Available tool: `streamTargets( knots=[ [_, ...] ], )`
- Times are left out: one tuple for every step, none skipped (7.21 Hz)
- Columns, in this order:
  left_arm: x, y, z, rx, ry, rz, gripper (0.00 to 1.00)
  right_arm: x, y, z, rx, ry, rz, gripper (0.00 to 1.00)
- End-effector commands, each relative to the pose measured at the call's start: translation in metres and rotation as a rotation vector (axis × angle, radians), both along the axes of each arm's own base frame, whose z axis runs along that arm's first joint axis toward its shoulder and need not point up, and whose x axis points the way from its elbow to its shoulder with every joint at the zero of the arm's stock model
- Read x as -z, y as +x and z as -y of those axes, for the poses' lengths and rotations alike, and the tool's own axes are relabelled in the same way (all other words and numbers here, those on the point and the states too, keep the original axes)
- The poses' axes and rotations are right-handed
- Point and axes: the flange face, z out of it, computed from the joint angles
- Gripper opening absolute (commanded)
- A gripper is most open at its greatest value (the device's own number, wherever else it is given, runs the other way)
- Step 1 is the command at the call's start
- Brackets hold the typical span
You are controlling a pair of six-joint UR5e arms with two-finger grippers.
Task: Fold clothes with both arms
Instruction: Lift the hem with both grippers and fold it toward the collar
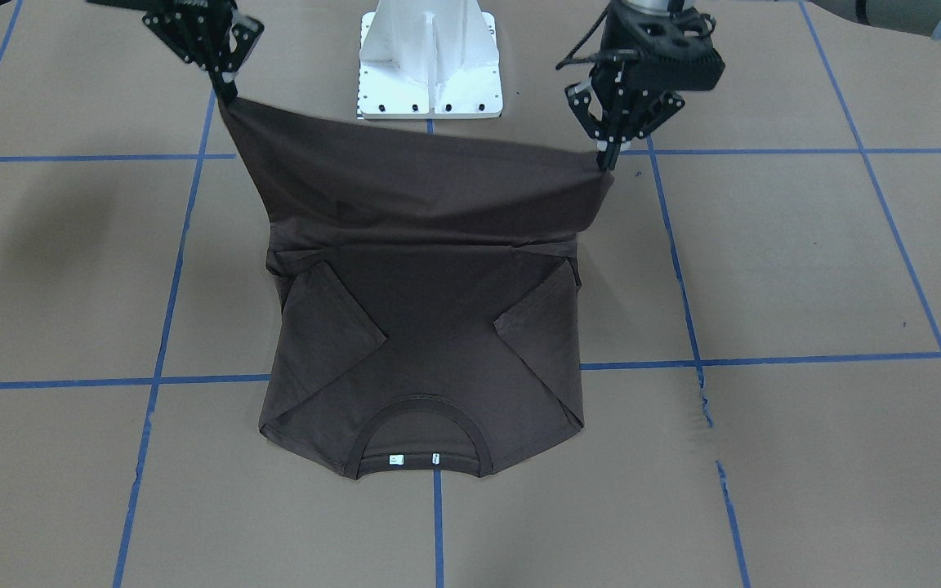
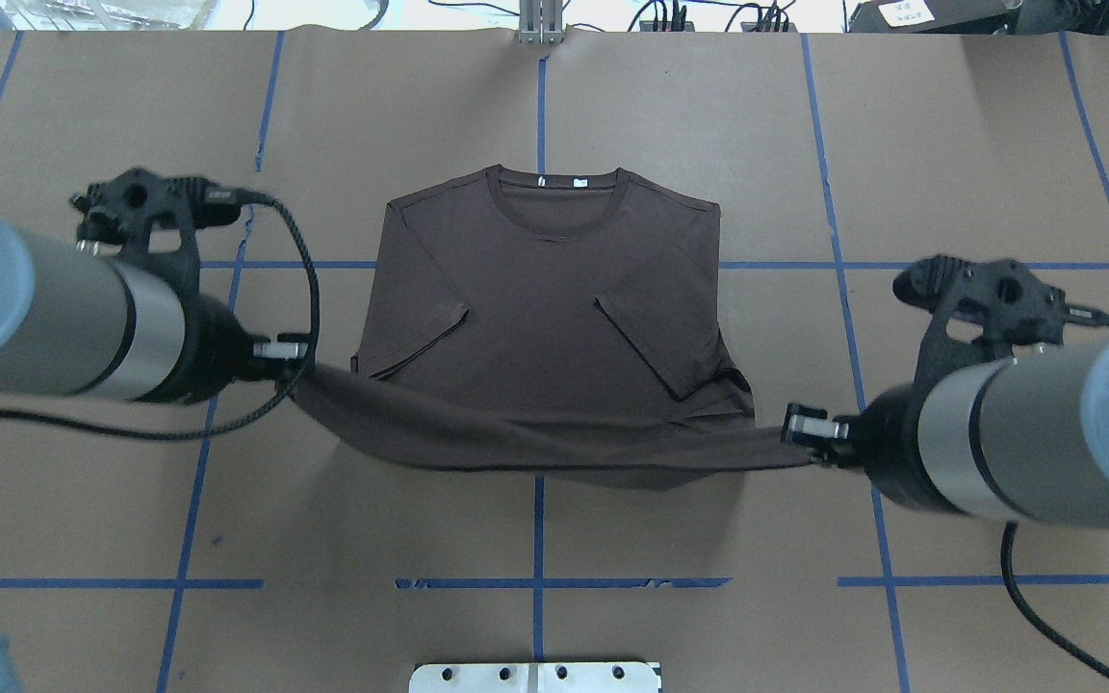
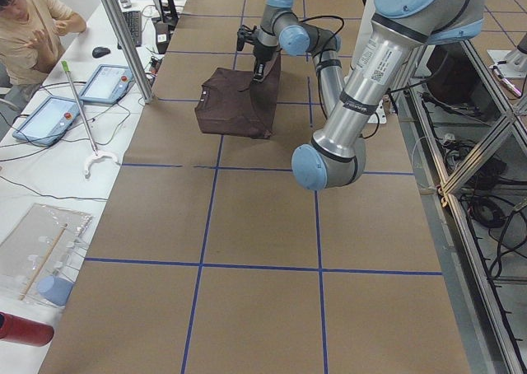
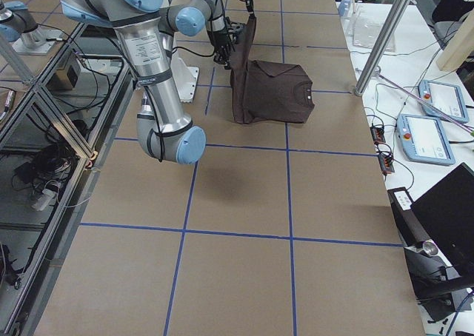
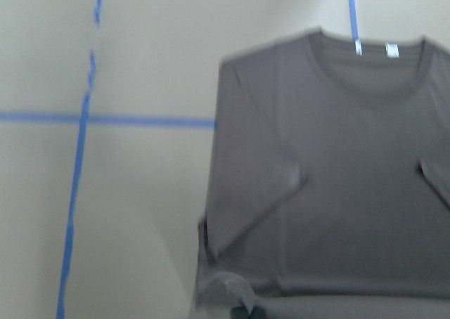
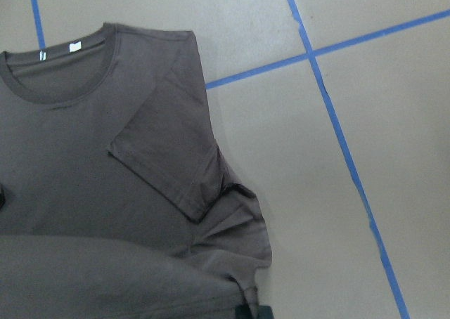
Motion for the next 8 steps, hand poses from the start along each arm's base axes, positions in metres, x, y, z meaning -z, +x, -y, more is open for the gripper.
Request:
streamTargets(
  knots=[
    [-0.014, 0.023, 0.09, 0.047, 0.046, 0.01, 0.0, -0.032, -0.02, 0.089, -0.072, -0.006, -0.013, 0.0],
    [-0.031, 0.041, 0.123, 0.056, 0.055, 0.013, 0.0, -0.047, -0.037, 0.13, -0.103, 0.001, -0.006, 0.0],
    [-0.045, 0.057, 0.147, 0.06, 0.064, 0.018, 0.0, -0.06, -0.061, 0.169, -0.122, -0.005, -0.016, 0.0],
    [-0.066, 0.074, 0.176, 0.064, 0.073, 0.022, 0.0, -0.071, -0.082, 0.203, -0.131, 0.002, -0.013, 0.0],
    [-0.089, 0.09, 0.198, 0.067, 0.084, 0.019, 0.0, -0.097, -0.099, 0.228, -0.134, 0.006, -0.019, 0.0],
    [-0.11, 0.108, 0.216, 0.065, 0.08, 0.023, 0.0, -0.114, -0.12, 0.254, -0.134, 0.019, -0.018, 0.0],
    [-0.129, 0.121, 0.23, 0.065, 0.071, 0.032, 0.0, -0.134, -0.14, 0.274, -0.136, 0.017, -0.024, 0.0],
    [-0.148, 0.131, 0.237, 0.068, 0.079, 0.038, 0.0, -0.154, -0.15, 0.285, -0.138, 0.017, -0.03, 0.0]
  ],
)
